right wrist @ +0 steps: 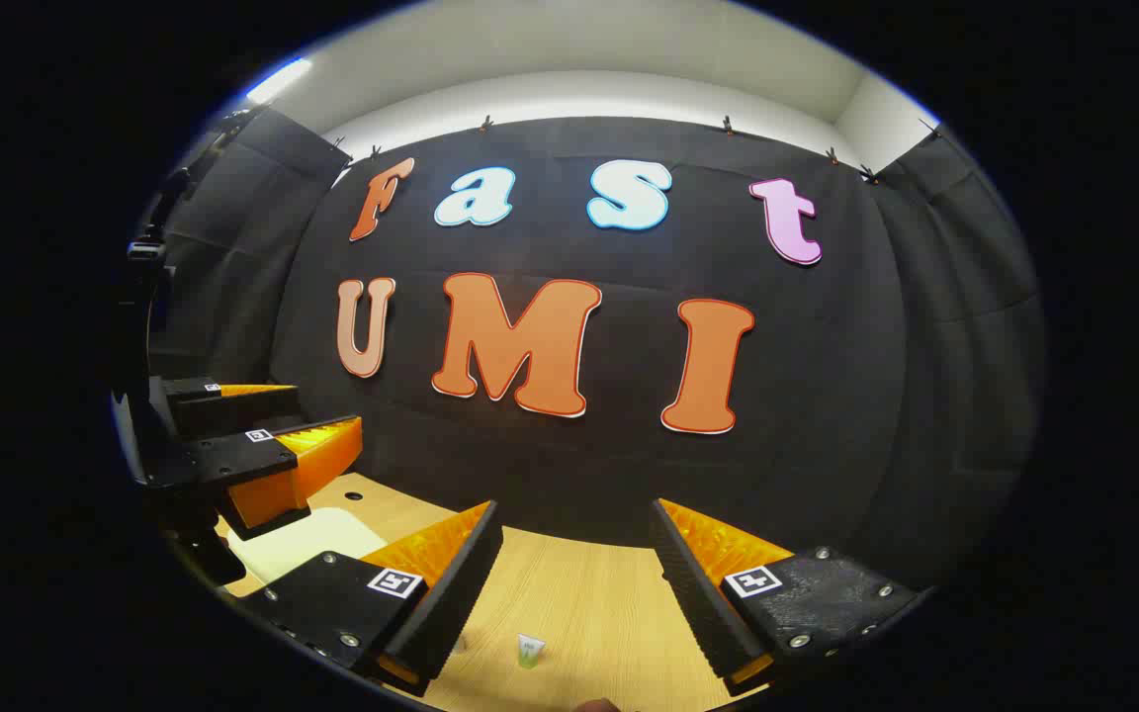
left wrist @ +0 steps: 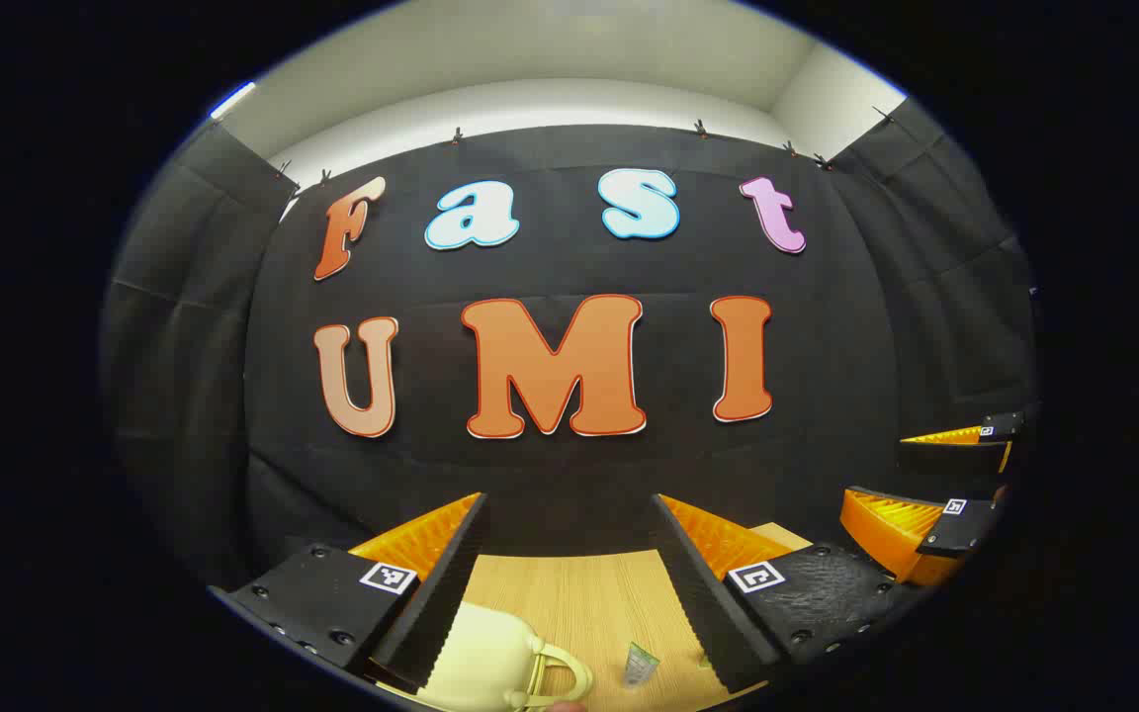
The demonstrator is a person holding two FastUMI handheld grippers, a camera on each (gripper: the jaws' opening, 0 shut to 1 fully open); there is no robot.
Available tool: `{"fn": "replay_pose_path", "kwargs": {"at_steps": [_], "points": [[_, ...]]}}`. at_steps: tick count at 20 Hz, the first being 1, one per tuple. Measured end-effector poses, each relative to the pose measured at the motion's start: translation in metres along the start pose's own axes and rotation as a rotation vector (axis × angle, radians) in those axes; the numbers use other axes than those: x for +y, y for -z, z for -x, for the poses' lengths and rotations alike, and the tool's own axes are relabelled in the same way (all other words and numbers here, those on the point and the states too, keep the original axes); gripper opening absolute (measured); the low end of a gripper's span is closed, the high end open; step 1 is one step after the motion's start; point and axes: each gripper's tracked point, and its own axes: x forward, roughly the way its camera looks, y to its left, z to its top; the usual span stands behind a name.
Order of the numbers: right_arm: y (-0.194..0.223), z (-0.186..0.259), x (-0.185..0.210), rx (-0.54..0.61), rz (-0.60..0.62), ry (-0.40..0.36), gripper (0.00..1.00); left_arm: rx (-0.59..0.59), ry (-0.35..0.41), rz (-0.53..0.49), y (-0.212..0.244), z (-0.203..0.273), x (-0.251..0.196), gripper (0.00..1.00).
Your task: First open the suitcase, pack the skin care products into it, and then close the suitcase.
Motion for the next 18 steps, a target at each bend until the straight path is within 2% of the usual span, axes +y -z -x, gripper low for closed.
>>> {"fn": "replay_pose_path", "kwargs": {"at_steps": [4, 5, 12, 13, 14, 18], "points": [[0.002, 0.002, 0.0, 0.006, 0.0, -0.001, 0.92, 0.007, -0.01, 0.0, 0.004, 0.004, 0.004, 1.0], [0.001, 0.002, 0.0, 0.005, 0.0, 0.0, 0.95, 0.007, -0.011, -0.001, 0.003, 0.004, 0.004, 1.0], [0.0, 0.006, 0.008, 0.004, -0.002, -0.022, 0.95, 0.005, -0.012, -0.006, 0.002, 0.008, 0.003, 0.99], [0.0, 0.007, 0.008, 0.004, -0.005, -0.025, 0.99, 0.002, -0.01, -0.007, 0.001, 0.009, 0.003, 1.0], [0.0, 0.007, 0.007, 0.004, -0.005, -0.022, 0.95, -0.001, -0.011, -0.007, 0.001, 0.01, 0.002, 0.99], [0.001, 0.007, 0.004, 0.009, -0.003, -0.017, 0.95, 0.002, -0.008, -0.053, 0.006, 0.012, 0.002, 1.0]]}}
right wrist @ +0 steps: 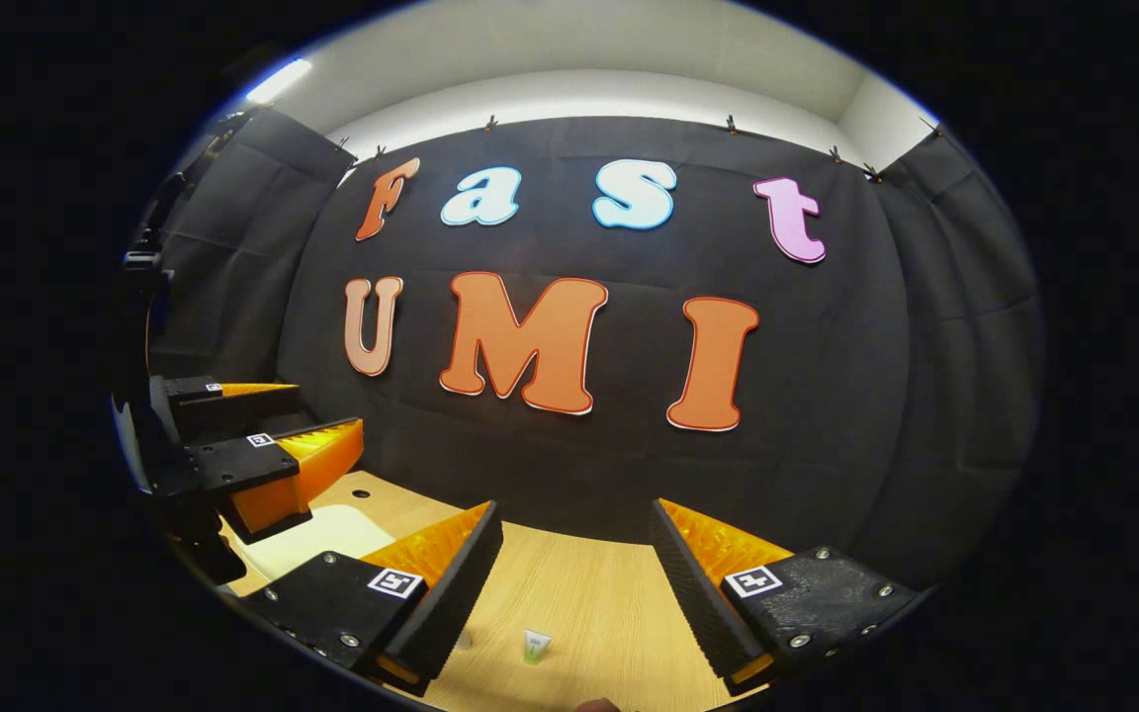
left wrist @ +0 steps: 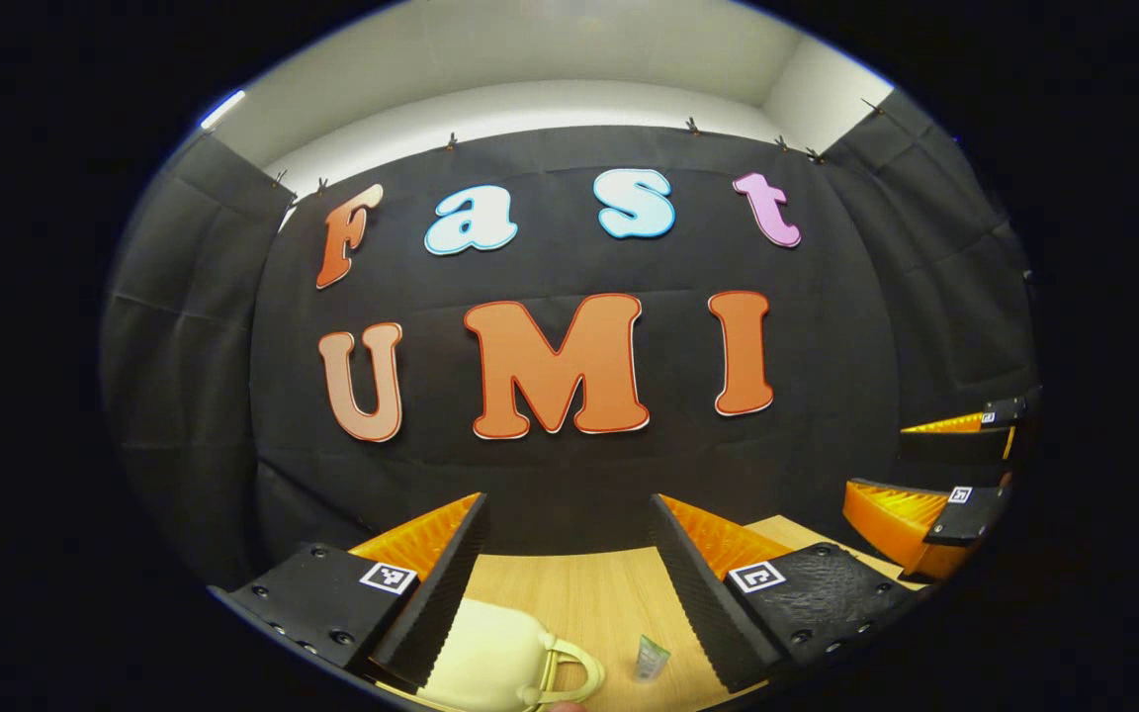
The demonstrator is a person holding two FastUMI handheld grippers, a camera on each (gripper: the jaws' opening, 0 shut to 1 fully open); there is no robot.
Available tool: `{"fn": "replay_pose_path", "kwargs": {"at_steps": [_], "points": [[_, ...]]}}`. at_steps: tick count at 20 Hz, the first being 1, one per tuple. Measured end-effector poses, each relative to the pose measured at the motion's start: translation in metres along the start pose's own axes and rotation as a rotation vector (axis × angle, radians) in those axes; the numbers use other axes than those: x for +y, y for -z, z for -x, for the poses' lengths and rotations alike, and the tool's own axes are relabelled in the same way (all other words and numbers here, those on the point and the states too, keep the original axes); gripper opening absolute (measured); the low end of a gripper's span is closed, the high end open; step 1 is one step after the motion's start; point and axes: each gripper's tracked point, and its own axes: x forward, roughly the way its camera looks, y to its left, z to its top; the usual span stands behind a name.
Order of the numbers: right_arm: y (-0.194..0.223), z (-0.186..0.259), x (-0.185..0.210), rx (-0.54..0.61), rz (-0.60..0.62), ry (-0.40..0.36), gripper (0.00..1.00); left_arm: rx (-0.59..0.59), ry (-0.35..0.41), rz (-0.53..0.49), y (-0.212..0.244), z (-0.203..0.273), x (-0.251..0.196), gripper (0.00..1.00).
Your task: First open the suitcase, pack the skin care products into it, and then close the suitcase.
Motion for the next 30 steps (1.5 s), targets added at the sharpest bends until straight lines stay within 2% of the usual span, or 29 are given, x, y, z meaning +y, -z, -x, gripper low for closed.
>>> {"fn": "replay_pose_path", "kwargs": {"at_steps": [2, 3, 6, 9, 11, 18, 26, 27, 28, 30], "points": [[0.001, 0.001, -0.004, 0.004, 0.0, 0.006, 0.92, 0.011, 0.012, -0.022, 0.008, 0.001, -0.002, 1.0], [0.002, 0.0, -0.007, 0.005, 0.003, 0.013, 0.95, 0.021, 0.014, -0.039, 0.015, 0.001, -0.002, 0.98], [0.006, -0.001, -0.017, 0.015, 0.015, 0.034, 0.95, 0.081, 0.048, -0.106, 0.042, 0.001, -0.005, 0.98], [0.006, 0.0, -0.029, 0.018, 0.025, 0.061, 0.95, 0.15, 0.092, -0.203, 0.079, 0.0, -0.01, 1.0], [0.008, -0.002, -0.038, 0.022, 0.031, 0.087, 0.95, 0.183, 0.121, -0.28, 0.101, 0.0, -0.013, 0.97], [0.015, 0.0, -0.051, 0.05, 0.051, 0.17, 0.95, 0.308, 0.272, -0.489, 0.19, 0.001, -0.023, 0.97], [0.025, 0.01, -0.041, 0.107, 0.041, 0.291, 0.95, 0.42, 0.421, -0.685, 0.286, 0.005, -0.018, 0.96], [0.028, 0.013, -0.041, 0.115, 0.043, 0.309, 0.95, 0.428, 0.451, -0.718, 0.294, 0.007, -0.02, 0.96], [0.03, 0.015, -0.039, 0.124, 0.044, 0.321, 0.95, 0.426, 0.473, -0.751, 0.3, 0.008, -0.019, 0.91], [0.034, 0.018, -0.038, 0.145, 0.043, 0.341, 0.95, 0.435, 0.512, -0.813, 0.316, 0.017, -0.02, 0.91]]}}
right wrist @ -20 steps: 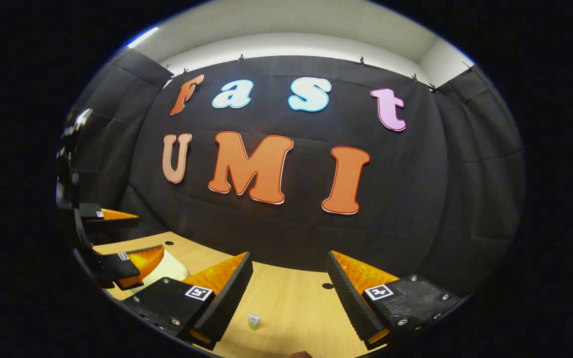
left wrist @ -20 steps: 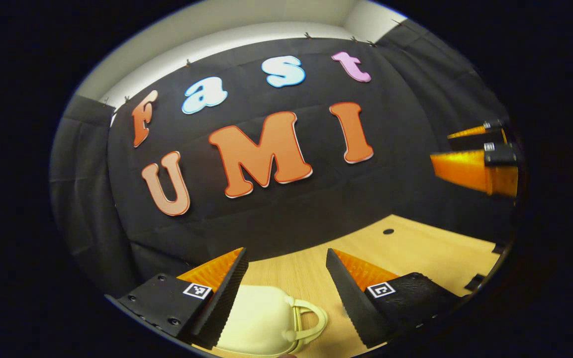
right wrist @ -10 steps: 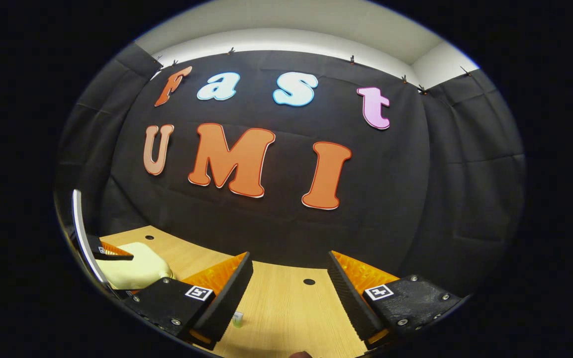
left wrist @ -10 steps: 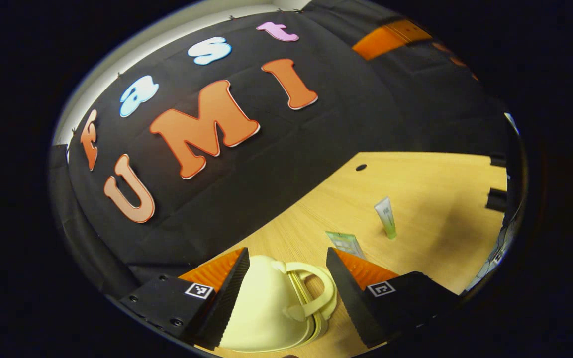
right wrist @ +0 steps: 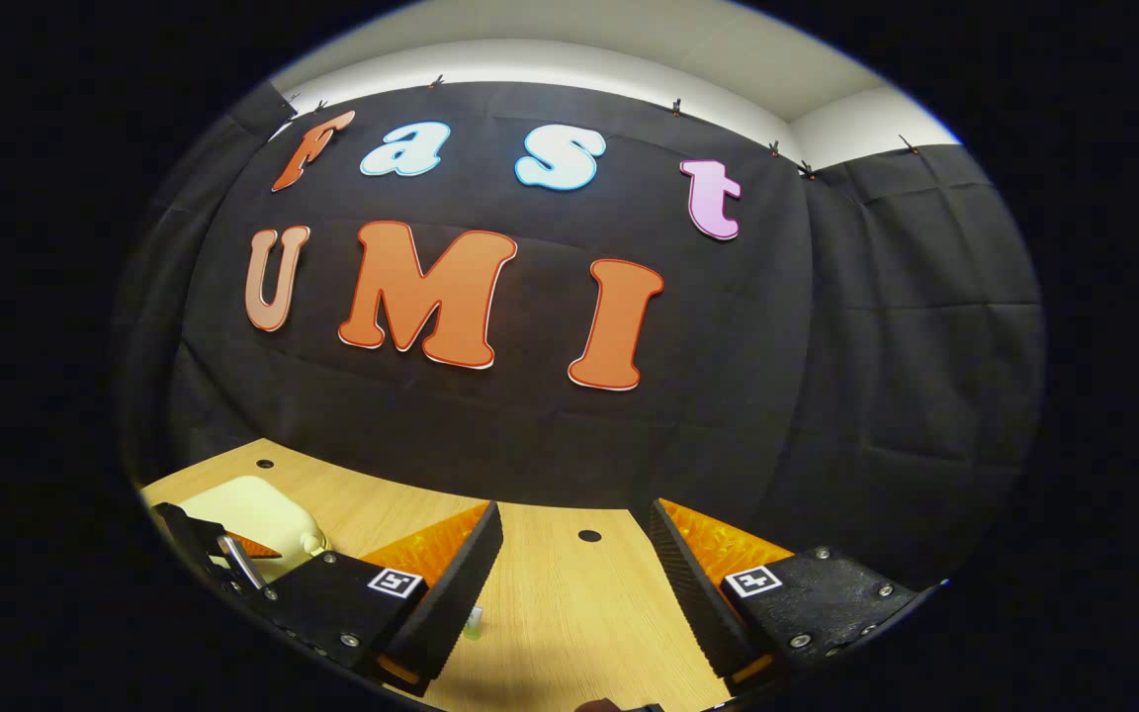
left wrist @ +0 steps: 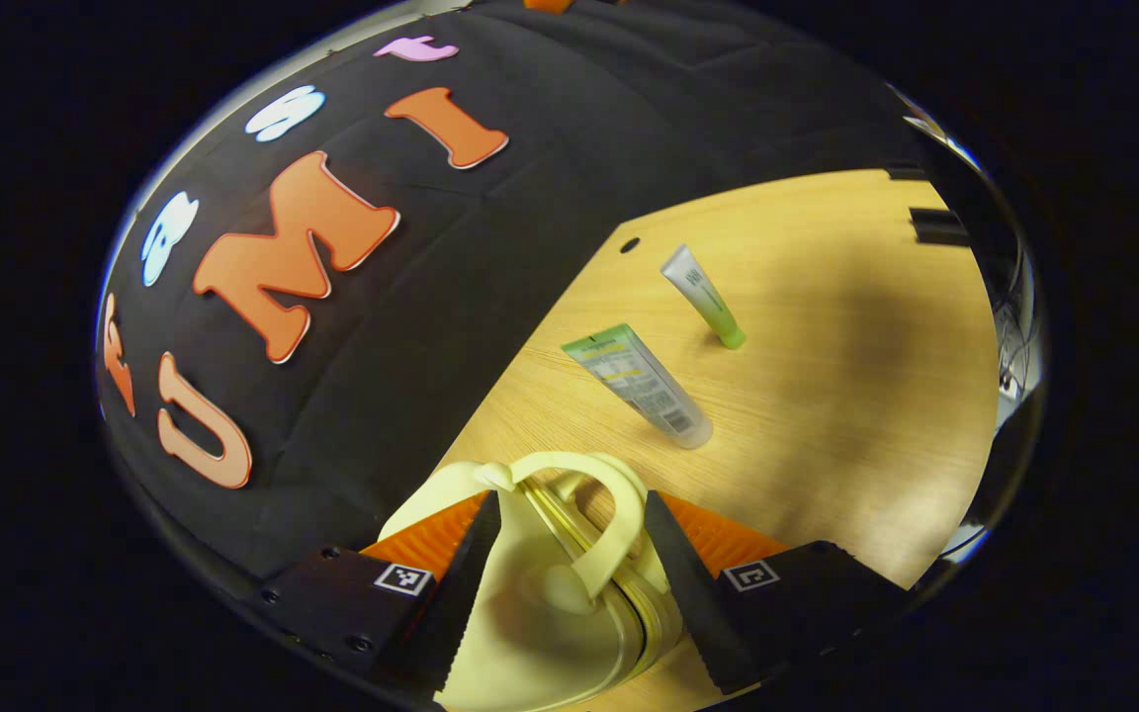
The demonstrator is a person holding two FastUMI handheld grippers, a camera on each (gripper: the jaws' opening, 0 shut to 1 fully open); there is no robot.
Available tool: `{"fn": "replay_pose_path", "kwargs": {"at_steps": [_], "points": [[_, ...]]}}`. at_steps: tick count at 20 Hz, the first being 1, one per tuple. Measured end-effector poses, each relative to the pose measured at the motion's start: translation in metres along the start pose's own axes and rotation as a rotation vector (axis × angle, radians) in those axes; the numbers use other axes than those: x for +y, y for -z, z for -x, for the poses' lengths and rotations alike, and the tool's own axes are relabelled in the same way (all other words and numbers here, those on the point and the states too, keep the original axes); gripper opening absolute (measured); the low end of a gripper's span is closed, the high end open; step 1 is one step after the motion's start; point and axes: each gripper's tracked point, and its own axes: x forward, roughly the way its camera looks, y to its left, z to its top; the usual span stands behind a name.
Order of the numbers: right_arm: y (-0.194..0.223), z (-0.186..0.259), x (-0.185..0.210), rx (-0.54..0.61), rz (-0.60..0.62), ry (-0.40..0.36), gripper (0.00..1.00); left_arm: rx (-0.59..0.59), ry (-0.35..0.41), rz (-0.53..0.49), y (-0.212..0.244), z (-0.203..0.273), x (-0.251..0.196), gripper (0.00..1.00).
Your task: First open the suitcase, pack the skin care products into it, and then close the suitcase.
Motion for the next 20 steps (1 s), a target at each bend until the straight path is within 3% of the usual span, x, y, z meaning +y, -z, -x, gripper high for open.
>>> {"fn": "replay_pose_path", "kwargs": {"at_steps": [3, 5, 7, 9, 10, 11, 12, 13, 15, 20], "points": [[0.005, -0.001, 0.002, 0.016, -0.009, -0.019, 0.95, 0.035, 0.009, -0.053, 0.012, -0.009, -0.008, 0.89], [0.007, -0.01, -0.001, 0.016, -0.014, -0.041, 0.95, 0.078, -0.02, -0.1, 0.02, -0.016, -0.003, 0.75], [0.007, -0.021, -0.004, 0.003, -0.019, -0.064, 0.95, 0.117, -0.048, -0.144, 0.024, -0.021, -0.002, 0.81], [0.006, -0.035, -0.007, -0.006, -0.025, -0.091, 0.95, 0.146, -0.068, -0.163, 0.025, -0.029, -0.005, 0.63], [0.005, -0.041, -0.007, -0.015, -0.026, -0.114, 0.96, 0.149, -0.074, -0.177, 0.023, -0.031, -0.007, 0.43], [0.005, -0.044, -0.01, -0.026, -0.022, -0.13, 0.95, 0.165, -0.112, -0.197, 0.025, -0.031, -0.006, 0.39], [0.005, -0.05, -0.014, -0.031, -0.018, -0.143, 0.96, 0.163, -0.141, -0.212, 0.018, -0.026, -0.003, 0.12], [0.008, -0.056, -0.016, -0.029, -0.019, -0.162, 0.96, 0.176, -0.141, -0.186, 0.019, -0.024, -0.003, 0.05], [0.014, -0.066, -0.018, -0.026, -0.027, -0.203, 0.95, 0.194, -0.155, -0.081, 0.019, -0.021, 0.004, 0.05], [0.033, -0.086, -0.006, -0.004, -0.034, -0.298, 0.96, 0.169, -0.293, 0.062, 0.001, 0.014, 0.058, 0.04]]}}
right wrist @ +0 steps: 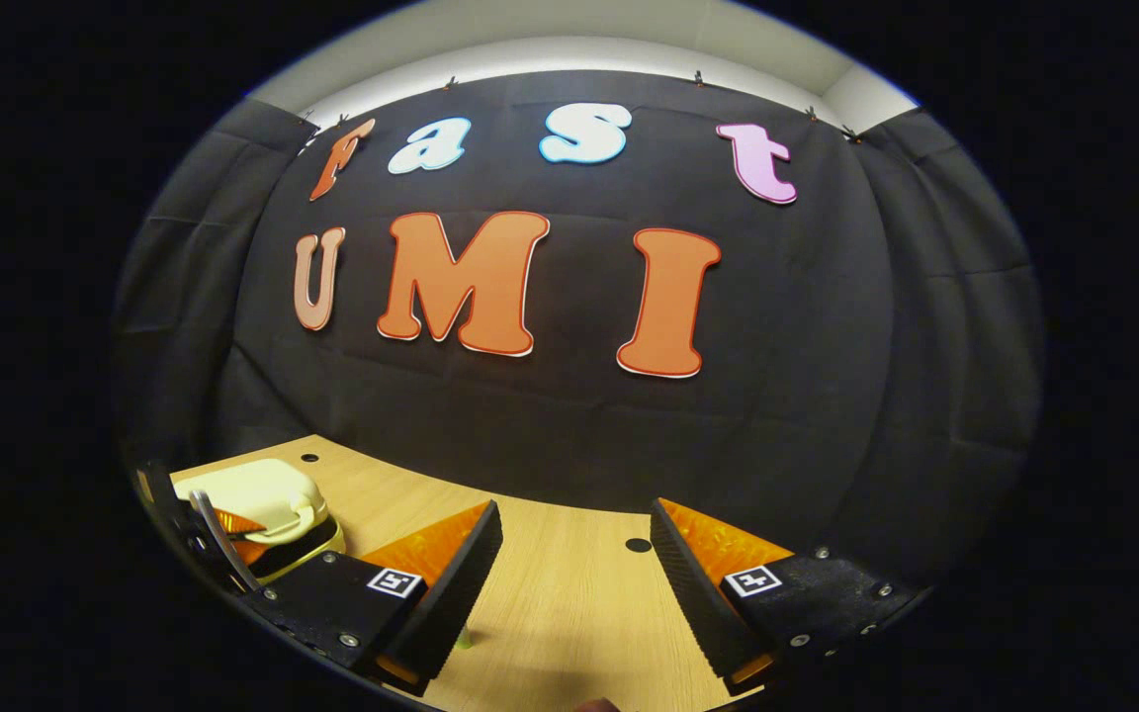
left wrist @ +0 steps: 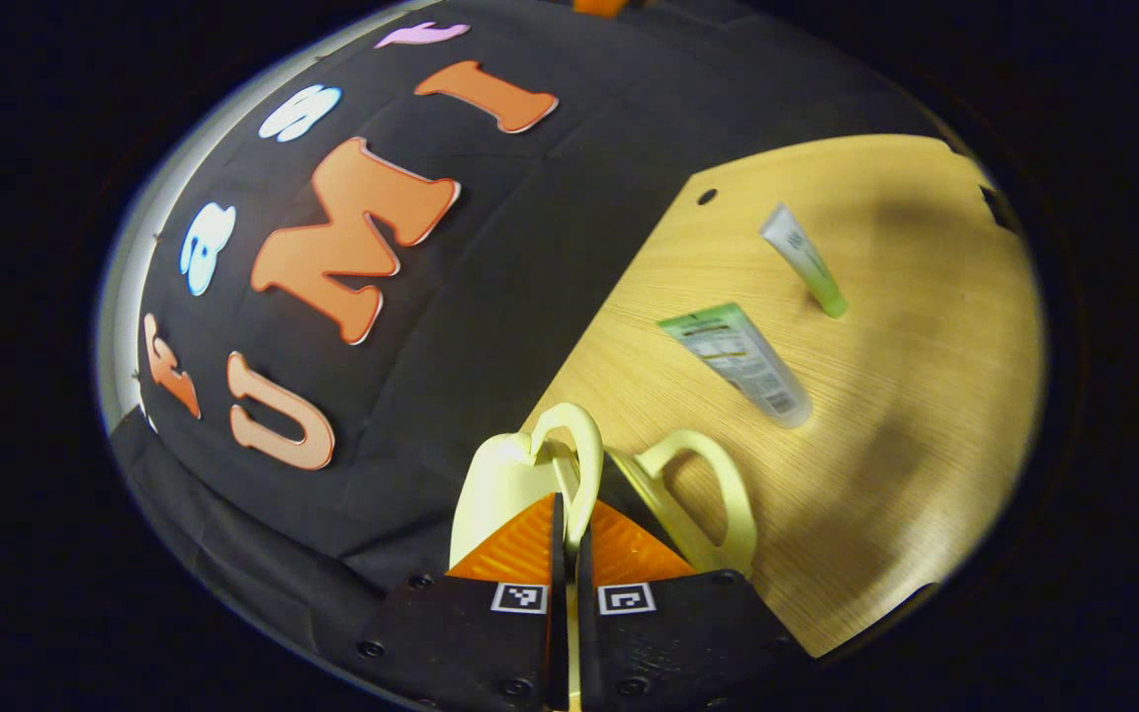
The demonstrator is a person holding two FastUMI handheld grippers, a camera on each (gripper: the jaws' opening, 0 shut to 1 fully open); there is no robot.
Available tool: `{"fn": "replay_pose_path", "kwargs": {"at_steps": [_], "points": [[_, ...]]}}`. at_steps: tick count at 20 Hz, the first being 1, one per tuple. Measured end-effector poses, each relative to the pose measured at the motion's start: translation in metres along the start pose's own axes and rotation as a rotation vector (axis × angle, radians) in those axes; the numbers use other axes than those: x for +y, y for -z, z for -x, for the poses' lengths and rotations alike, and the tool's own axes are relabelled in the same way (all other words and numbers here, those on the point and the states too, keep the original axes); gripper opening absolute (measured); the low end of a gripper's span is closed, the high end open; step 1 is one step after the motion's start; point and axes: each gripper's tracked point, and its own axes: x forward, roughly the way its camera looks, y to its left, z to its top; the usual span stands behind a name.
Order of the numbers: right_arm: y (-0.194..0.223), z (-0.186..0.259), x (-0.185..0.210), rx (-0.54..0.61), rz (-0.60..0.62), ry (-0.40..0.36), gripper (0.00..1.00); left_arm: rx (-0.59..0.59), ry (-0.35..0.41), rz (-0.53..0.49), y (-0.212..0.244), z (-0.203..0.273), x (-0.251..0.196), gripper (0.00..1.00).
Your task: First open the suitcase, pack the skin care products into it, and then close the suitcase.
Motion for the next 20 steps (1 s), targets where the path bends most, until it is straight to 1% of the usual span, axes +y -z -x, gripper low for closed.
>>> {"fn": "replay_pose_path", "kwargs": {"at_steps": [2, 4, 6, 11, 14, 17, 19, 20], "points": [[0.001, -0.004, 0.007, 0.015, -0.013, -0.02, 0.95, -0.01, -0.029, 0.08, -0.005, 0.003, 0.031, 0.04], [-0.009, -0.007, 0.015, -0.009, 0.001, -0.026, 0.95, -0.031, -0.049, 0.167, -0.004, 0.008, 0.057, 0.04], [-0.013, -0.012, 0.023, -0.014, 0.024, 0.0, 0.95, -0.05, -0.062, 0.239, 0.0, 0.014, 0.085, 0.04], [-0.025, -0.014, 0.063, -0.021, 0.048, 0.032, 0.95, -0.095, -0.077, 0.435, 0.021, 0.022, 0.156, 0.04], [-0.032, -0.014, 0.089, -0.019, 0.057, 0.044, 0.95, -0.109, -0.089, 0.525, 0.036, 0.007, 0.193, 0.04], [-0.038, -0.013, 0.111, -0.021, 0.057, 0.059, 0.95, -0.114, -0.116, 0.607, 0.067, 0.005, 0.236, 0.04], [-0.043, -0.013, 0.123, -0.026, 0.07, 0.071, 0.95, -0.118, -0.129, 0.642, 0.085, -0.002, 0.255, 0.04], [-0.046, -0.013, 0.129, -0.028, 0.073, 0.074, 0.95, -0.117, -0.139, 0.643, 0.095, -0.004, 0.263, 0.04]]}}
